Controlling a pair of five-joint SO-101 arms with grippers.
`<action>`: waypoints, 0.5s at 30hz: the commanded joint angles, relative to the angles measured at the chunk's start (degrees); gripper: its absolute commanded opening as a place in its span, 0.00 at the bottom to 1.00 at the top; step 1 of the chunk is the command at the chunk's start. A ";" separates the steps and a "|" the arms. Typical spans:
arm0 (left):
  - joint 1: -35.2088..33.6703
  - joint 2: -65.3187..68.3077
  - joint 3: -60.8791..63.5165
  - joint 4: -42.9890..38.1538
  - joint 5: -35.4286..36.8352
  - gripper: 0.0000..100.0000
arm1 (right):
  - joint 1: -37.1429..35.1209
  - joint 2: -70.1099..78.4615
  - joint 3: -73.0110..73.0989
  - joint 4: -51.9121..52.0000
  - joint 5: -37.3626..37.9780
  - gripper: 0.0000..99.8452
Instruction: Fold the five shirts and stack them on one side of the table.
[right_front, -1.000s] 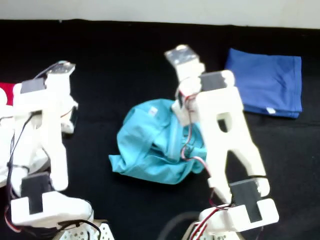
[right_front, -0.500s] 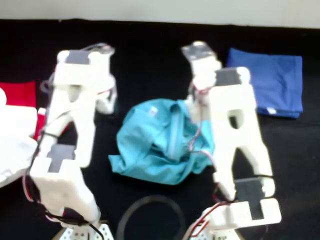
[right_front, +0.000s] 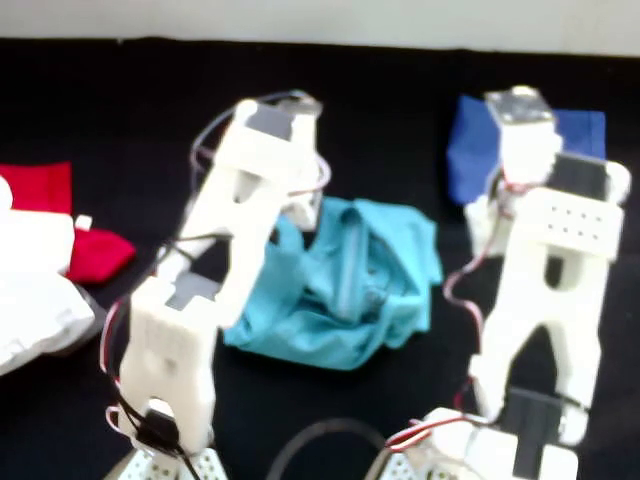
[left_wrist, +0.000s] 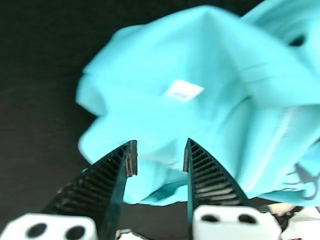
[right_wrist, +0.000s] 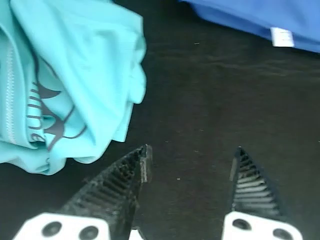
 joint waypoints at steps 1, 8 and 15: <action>2.07 0.84 -3.30 -0.09 9.05 0.16 | 2.24 -4.88 -1.80 2.51 2.73 0.25; 3.21 6.02 -8.22 -0.09 19.25 0.16 | 2.15 -9.71 8.40 0.40 3.08 0.25; 1.01 15.43 -14.90 -0.09 19.08 0.16 | 2.15 -14.11 20.00 -5.76 3.08 0.25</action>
